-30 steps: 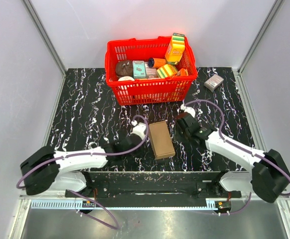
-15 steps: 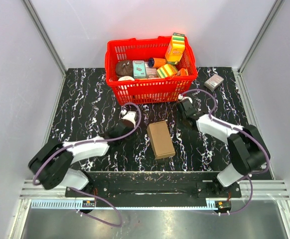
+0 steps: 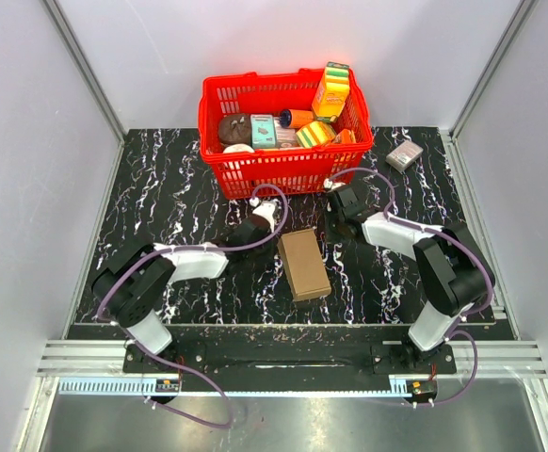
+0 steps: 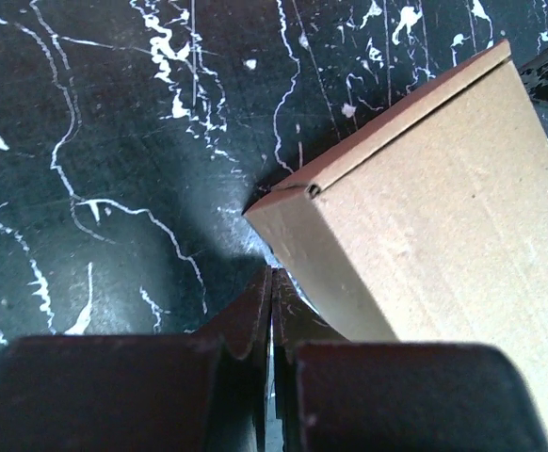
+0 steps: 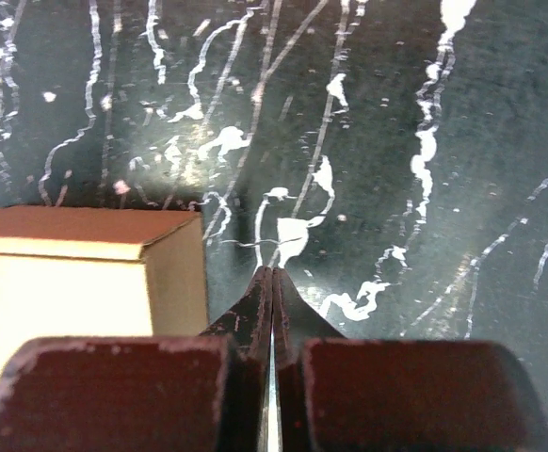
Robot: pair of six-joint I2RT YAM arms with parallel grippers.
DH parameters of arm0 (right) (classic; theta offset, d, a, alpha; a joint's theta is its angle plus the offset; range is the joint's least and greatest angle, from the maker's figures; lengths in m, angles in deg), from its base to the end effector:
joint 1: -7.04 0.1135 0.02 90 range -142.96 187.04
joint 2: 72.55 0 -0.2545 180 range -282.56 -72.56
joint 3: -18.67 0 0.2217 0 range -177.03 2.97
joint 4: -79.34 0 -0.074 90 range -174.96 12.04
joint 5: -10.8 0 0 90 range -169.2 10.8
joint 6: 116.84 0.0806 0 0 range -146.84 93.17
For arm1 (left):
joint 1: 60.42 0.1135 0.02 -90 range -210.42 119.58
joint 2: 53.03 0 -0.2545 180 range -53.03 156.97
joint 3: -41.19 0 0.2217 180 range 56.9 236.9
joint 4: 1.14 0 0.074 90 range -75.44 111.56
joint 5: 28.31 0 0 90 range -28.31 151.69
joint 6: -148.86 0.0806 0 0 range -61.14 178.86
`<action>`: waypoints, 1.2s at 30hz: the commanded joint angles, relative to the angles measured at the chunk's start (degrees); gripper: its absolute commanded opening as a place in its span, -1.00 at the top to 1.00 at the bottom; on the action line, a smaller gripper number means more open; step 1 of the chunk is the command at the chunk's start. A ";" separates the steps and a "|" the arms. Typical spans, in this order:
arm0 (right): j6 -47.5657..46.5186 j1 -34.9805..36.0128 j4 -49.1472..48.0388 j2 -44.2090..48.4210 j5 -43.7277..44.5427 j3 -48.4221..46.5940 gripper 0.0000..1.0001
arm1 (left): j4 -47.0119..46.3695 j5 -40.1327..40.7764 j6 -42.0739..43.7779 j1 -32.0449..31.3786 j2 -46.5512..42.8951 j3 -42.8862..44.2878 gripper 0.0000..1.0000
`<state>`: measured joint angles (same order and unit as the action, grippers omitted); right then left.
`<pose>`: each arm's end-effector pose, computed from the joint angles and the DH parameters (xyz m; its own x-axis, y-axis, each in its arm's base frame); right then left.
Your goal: Fold the paper box
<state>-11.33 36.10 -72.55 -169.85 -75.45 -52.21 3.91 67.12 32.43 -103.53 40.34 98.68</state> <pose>0.3002 0.1608 0.1415 -0.8067 -0.1430 -0.5734 -0.2447 0.9640 0.1038 0.2469 -0.2207 0.1366 -0.7079 0.0557 -0.7041 0.3496 0.8938 -0.2808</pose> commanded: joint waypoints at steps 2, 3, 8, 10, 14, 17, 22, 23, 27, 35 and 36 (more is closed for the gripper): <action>-2.85 -0.14 -3.88 -0.26 -7.61 -2.04 1.00 | -4.46 -2.88 0.68 0.31 3.05 3.75 1.00; -3.11 -0.14 -3.79 -0.35 -8.49 -2.13 1.00 | -4.55 -3.06 0.68 0.31 3.40 4.10 1.00; -3.55 -0.14 -2.91 -0.97 -9.72 -2.13 1.00 | -5.16 -4.55 0.77 0.22 5.25 4.89 1.00; -3.29 -0.06 -3.00 -0.88 -10.86 -1.95 1.00 | -5.43 -4.90 0.77 0.31 5.95 5.33 1.00; -2.42 -0.06 -3.44 -0.61 -12.45 -1.16 1.00 | -6.22 -7.36 0.42 0.31 6.48 6.03 1.00; -2.06 -0.05 -3.70 -0.44 -13.50 -0.55 1.00 | -6.57 -8.41 0.24 0.22 6.66 6.38 1.00; -1.36 0.47 -4.49 -0.26 -14.38 -0.19 1.00 | -6.22 -10.09 0.68 -1.00 7.80 8.05 1.00; -1.36 0.47 -4.41 -0.35 -14.38 -0.28 1.00 | -5.87 -10.09 0.95 -1.36 7.97 8.49 1.00; -1.27 1.17 -4.32 -0.61 -14.47 -0.63 1.00 | -5.43 -10.18 1.30 -2.24 8.68 9.37 1.00; 1.19 1.18 -2.48 2.01 -3.69 0.68 1.00 | -2.01 -5.53 1.04 -2.15 6.22 7.27 0.89; 1.63 1.26 -1.60 3.68 -0.96 0.95 1.00 | -0.35 -3.95 0.77 -1.98 4.48 6.05 0.78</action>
<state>-12.66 36.01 -74.37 -170.40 -82.42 -52.01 3.54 61.88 33.80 -104.34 48.01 105.15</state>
